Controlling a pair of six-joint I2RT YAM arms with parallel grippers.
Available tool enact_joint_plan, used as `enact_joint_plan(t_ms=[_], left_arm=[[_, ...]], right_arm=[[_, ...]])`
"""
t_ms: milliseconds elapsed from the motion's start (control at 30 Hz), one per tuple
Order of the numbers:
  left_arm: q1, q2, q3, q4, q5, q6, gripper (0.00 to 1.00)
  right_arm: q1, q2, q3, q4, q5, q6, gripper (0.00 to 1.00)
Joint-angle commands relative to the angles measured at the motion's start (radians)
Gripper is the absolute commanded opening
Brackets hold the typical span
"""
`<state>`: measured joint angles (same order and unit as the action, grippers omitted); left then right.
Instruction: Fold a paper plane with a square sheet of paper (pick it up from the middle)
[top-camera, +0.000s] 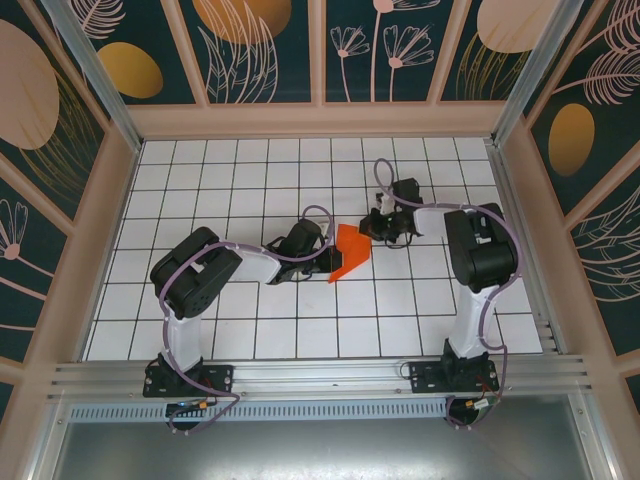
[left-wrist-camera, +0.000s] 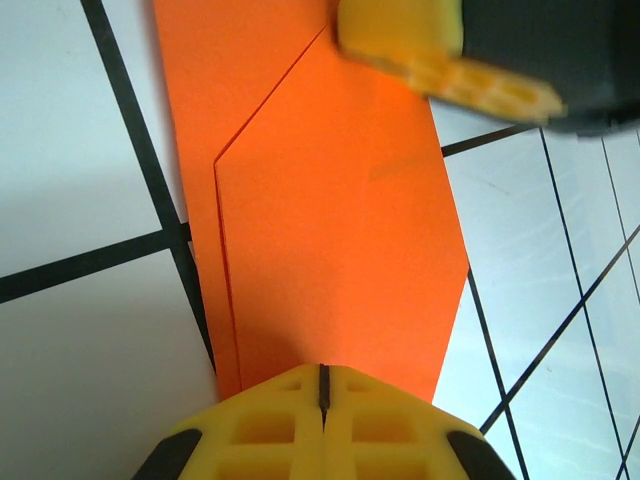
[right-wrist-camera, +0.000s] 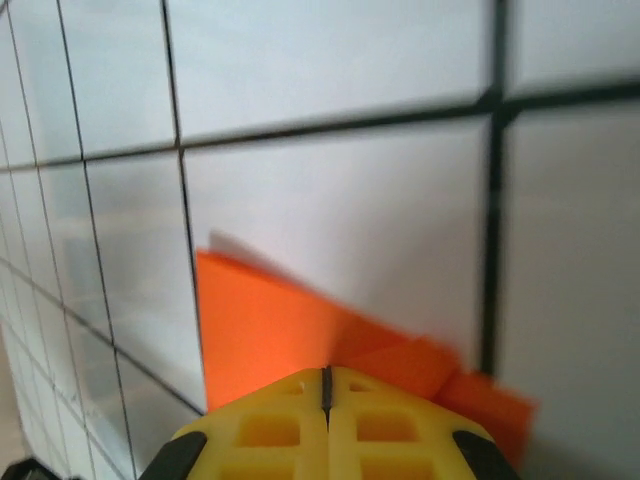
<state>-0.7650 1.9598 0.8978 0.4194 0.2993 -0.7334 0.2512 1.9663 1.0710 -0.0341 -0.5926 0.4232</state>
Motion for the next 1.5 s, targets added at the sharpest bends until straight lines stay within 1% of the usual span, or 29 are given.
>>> enact_joint_plan(t_ms=[0,133,233,367,433,567,667,867,1067,1100,1167,1233,1467], left_arm=[[-0.003,0.079,-0.044,-0.211,-0.011,0.021,0.0],[-0.004,0.079,-0.033,-0.212,-0.011,0.022,0.0],[-0.003,0.077,-0.02,-0.212,-0.012,0.023,0.0],[-0.004,0.072,-0.007,-0.21,-0.008,0.023,0.0],[-0.003,0.068,-0.003,-0.21,-0.009,0.023,0.0],[-0.004,0.064,-0.001,-0.208,-0.008,0.022,0.0],[-0.004,0.062,0.006,-0.21,-0.009,0.02,0.0],[-0.003,0.055,0.027,-0.221,0.0,0.025,0.0],[0.002,-0.003,0.069,-0.225,0.013,0.011,0.0],[0.008,-0.017,0.104,-0.218,0.013,-0.002,0.01],[0.014,-0.046,0.128,-0.201,0.016,-0.023,0.1],[0.014,-0.064,0.142,-0.192,0.015,-0.039,0.11],[0.009,-0.081,0.089,-0.154,0.032,-0.099,0.08]], right_arm=[[-0.08,0.013,0.058,0.0,0.166,-0.04,0.0],[-0.079,-0.049,0.055,-0.008,0.148,-0.043,0.0],[-0.056,-0.123,-0.009,0.007,0.133,-0.023,0.0],[0.024,-0.22,-0.146,0.081,0.111,0.051,0.0],[0.07,-0.237,-0.192,0.112,0.107,0.097,0.0],[0.148,-0.218,-0.244,0.169,0.089,0.161,0.0],[0.172,-0.181,-0.244,0.178,0.094,0.173,0.0],[0.173,-0.135,-0.239,0.16,0.105,0.167,0.0],[0.171,-0.118,-0.228,0.068,0.184,0.139,0.0],[0.171,-0.113,-0.227,0.057,0.195,0.137,0.0],[0.171,-0.101,-0.226,0.039,0.208,0.134,0.0],[0.171,-0.093,-0.226,0.038,0.208,0.135,0.0],[0.171,-0.084,-0.23,0.033,0.214,0.143,0.0]])
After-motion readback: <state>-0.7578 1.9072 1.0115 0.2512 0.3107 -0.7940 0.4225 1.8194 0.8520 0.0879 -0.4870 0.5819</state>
